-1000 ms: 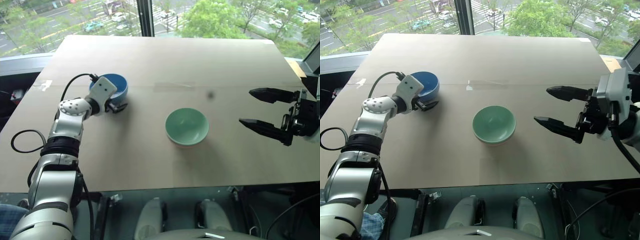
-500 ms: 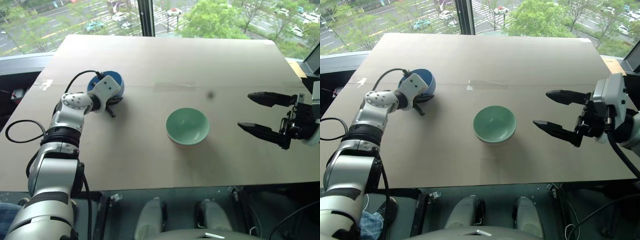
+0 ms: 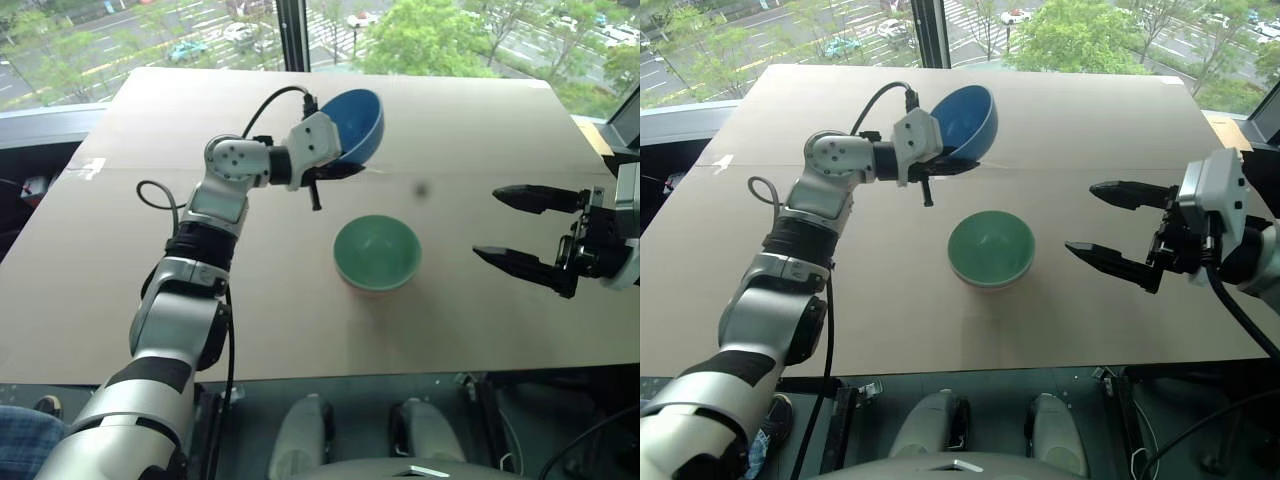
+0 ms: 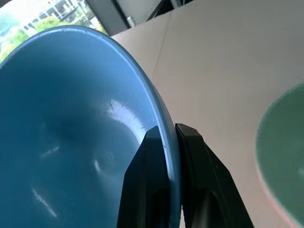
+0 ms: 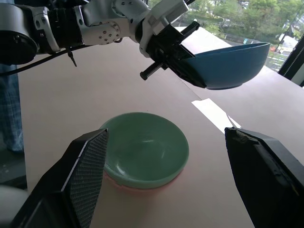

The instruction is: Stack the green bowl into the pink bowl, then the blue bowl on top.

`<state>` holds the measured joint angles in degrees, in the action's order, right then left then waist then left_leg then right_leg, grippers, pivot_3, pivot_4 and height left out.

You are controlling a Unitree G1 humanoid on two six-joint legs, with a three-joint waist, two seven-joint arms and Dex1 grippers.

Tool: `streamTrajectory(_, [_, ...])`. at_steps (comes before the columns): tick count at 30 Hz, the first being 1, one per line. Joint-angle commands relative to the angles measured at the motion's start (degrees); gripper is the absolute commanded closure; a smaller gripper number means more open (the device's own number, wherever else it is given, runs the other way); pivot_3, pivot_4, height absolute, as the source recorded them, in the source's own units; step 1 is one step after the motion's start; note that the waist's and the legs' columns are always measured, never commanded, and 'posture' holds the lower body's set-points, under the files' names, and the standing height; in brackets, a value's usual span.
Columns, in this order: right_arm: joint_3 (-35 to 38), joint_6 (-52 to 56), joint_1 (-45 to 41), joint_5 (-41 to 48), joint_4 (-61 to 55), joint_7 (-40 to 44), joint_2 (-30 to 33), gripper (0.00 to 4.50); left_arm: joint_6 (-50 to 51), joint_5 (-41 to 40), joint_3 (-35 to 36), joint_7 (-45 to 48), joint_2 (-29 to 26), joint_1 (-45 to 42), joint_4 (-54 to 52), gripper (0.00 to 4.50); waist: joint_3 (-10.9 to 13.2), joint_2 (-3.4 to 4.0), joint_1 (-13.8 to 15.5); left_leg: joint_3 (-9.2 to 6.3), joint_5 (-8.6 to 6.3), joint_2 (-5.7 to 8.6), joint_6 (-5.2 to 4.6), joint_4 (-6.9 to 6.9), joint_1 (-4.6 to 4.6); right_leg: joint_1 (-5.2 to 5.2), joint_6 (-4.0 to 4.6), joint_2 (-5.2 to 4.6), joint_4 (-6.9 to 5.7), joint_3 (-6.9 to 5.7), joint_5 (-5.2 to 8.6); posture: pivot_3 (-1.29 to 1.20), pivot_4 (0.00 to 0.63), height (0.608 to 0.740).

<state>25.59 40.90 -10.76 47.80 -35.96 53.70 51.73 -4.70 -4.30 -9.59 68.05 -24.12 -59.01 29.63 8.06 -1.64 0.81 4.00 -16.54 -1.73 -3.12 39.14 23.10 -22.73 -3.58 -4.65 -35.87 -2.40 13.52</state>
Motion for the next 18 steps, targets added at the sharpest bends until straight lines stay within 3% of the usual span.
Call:
streamTrajectory(1, [0.74, -1.5, 0.05, 0.03, -0.59, -0.46, 1.23, 0.42, 5.24, -4.82, -2.07, 5.91, 0.69, 0.91, -11.03, 4.45, 0.0, 0.01, -0.11, 0.02, 0.0, -0.01, 0.0, 0.0, -0.04, 0.0, 0.0, 0.0, 0.01, 0.04, 0.0, 0.0, 0.15, 0.738])
streamTrajectory(10, [1.44, -1.69, 1.5, 0.53, -1.84, -1.66, 2.03, 0.42, 6.06, -7.94, -7.37, 22.33, -7.08, 5.34, -21.72, 4.45, 0.0, 0.05, 0.01, 0.1, 0.0, -0.24, 0.0, 0.05, -0.2, 0.05, 0.0, 0.09, -0.04, 0.22, 0.01, 0.0, 0.15, 0.738])
streamTrajectory(18, [1.31, -2.06, 2.16, 0.66, -2.22, -2.63, 2.24, 0.42, 8.15, -13.63, -9.28, 24.45, -10.12, 5.7, -23.38, 4.45, 0.0, 0.05, 0.31, 0.08, -0.02, -0.22, -0.04, 0.09, -0.14, 0.05, 0.0, 0.07, -0.01, 0.21, 0.01, 0.0, 0.15, 0.738])
